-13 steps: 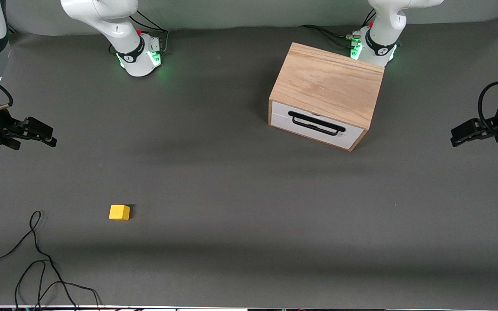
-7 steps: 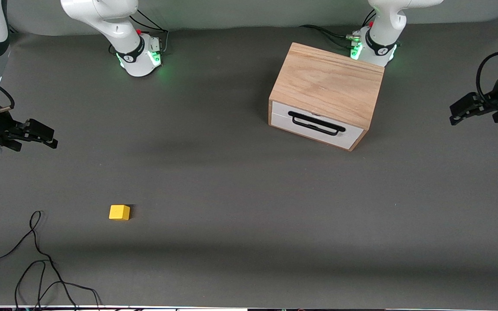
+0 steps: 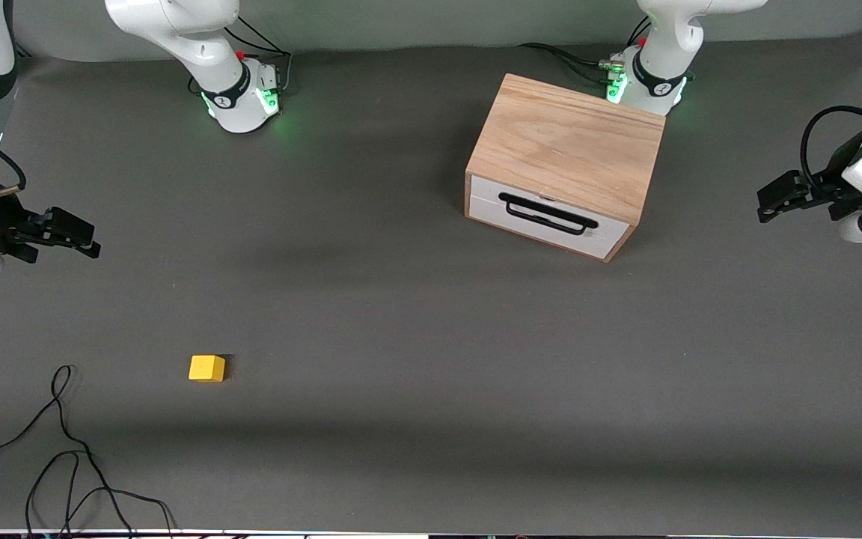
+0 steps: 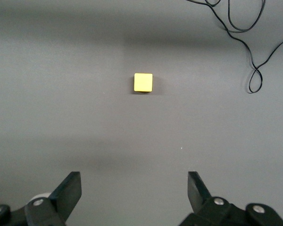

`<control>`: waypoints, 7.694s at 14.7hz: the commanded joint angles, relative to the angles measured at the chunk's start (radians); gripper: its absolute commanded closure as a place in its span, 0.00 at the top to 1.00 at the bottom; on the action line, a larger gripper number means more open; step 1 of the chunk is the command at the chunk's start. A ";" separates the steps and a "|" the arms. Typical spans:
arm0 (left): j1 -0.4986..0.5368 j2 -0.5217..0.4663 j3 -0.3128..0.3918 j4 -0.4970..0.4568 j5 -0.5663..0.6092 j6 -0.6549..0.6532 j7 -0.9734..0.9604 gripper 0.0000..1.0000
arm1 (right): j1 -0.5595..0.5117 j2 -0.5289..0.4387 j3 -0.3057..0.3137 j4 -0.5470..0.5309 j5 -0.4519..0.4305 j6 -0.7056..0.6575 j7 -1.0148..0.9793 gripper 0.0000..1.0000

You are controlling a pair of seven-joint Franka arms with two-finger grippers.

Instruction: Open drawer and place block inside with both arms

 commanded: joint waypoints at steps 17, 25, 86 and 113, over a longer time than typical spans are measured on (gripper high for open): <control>0.015 -0.011 -0.004 -0.008 -0.009 0.008 0.020 1.00 | 0.007 0.003 -0.013 0.011 0.010 -0.022 -0.011 1.00; 0.017 -0.009 -0.002 -0.008 -0.009 0.008 0.020 1.00 | -0.003 0.007 -0.019 0.051 0.004 -0.019 0.007 1.00; -0.449 0.503 -0.005 -0.079 -0.200 0.114 -1.459 0.99 | 0.003 0.015 -0.024 0.068 0.002 -0.051 -0.003 1.00; -0.448 0.569 -0.002 0.030 -0.106 0.427 -1.422 0.98 | 0.006 0.228 -0.022 -0.011 0.014 0.126 0.006 1.00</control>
